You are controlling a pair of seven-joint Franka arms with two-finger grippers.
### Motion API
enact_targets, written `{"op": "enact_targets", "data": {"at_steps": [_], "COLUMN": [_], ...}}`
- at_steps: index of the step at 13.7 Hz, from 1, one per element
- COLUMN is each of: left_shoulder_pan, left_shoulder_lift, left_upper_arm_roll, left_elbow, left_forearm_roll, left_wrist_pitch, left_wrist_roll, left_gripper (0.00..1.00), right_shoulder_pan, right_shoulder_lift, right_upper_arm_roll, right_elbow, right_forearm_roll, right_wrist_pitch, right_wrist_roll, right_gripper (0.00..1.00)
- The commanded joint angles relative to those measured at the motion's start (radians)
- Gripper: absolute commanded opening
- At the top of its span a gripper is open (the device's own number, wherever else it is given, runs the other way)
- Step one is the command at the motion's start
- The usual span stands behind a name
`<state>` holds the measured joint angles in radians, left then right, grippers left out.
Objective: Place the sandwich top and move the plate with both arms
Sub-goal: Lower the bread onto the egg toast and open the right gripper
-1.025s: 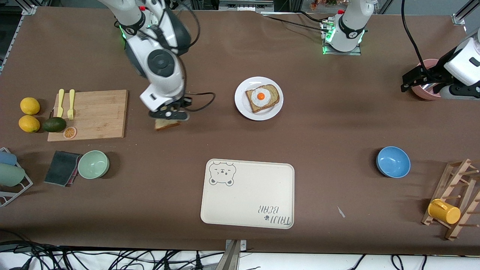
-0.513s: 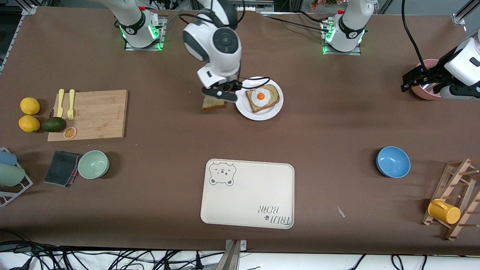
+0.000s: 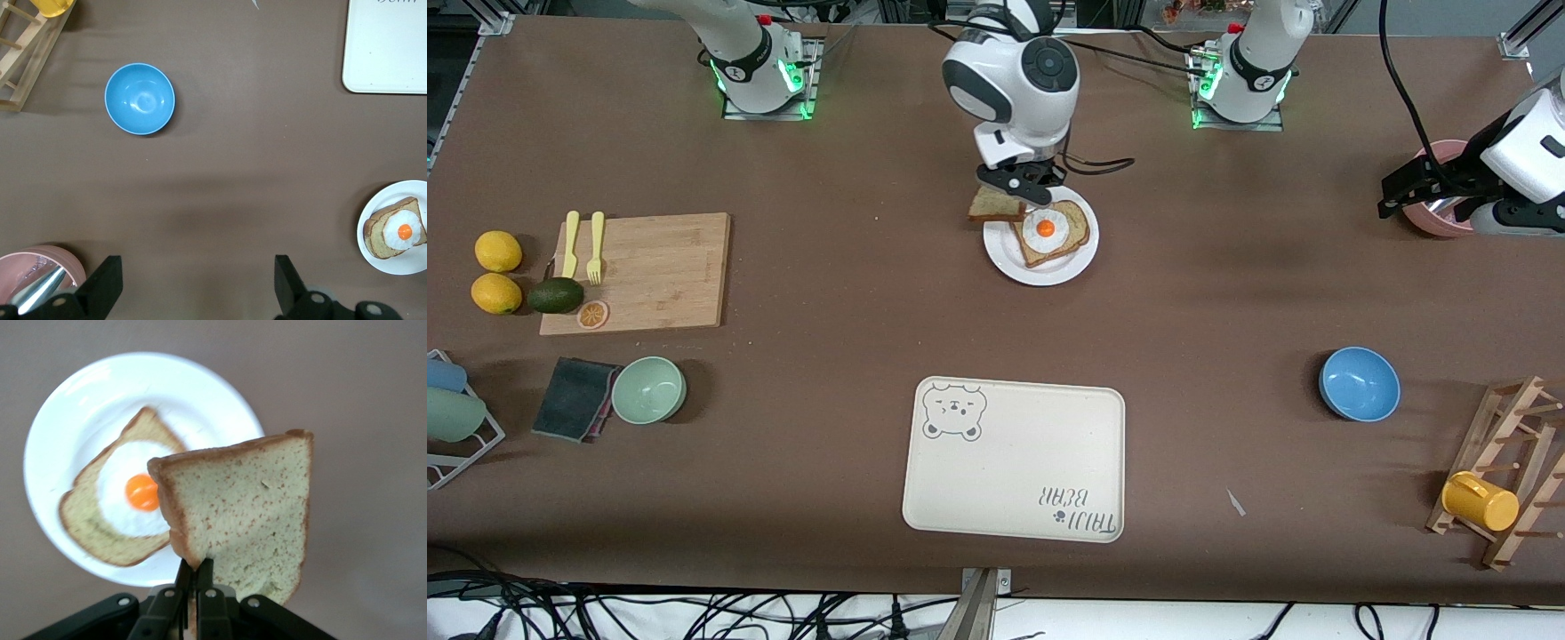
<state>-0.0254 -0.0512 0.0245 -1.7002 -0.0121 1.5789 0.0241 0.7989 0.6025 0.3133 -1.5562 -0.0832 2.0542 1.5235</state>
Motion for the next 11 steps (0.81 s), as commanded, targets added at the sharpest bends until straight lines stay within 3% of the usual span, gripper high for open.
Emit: {"op": "enact_targets", "data": {"at_steps": [1,11], "left_shoulder_pan": [0.004,-0.001], "left_shoulder_lift": [0.013,0.031], "left_upper_arm_roll": [0.0,0.0], "left_elbow": [0.019,0.02], "left_forearm_roll": [-0.023,-0.022], "left_wrist_pitch": [-0.014,-0.036], "left_wrist_roll": [-0.001,0.004], "left_gripper": [1.0,1.0], "right_shoulder_pan": [0.039,0.042], "right_shoulder_lift": [0.071,0.146], "right_upper_arm_roll": [-0.008,-0.054], "right_elbow": [0.067,0.127], "right_forearm_roll": [0.008,-0.033], "right_wrist_pitch": [0.039,0.075], "right_wrist_roll": [0.056,-0.008], "right_gripper": [0.0,0.0]}}
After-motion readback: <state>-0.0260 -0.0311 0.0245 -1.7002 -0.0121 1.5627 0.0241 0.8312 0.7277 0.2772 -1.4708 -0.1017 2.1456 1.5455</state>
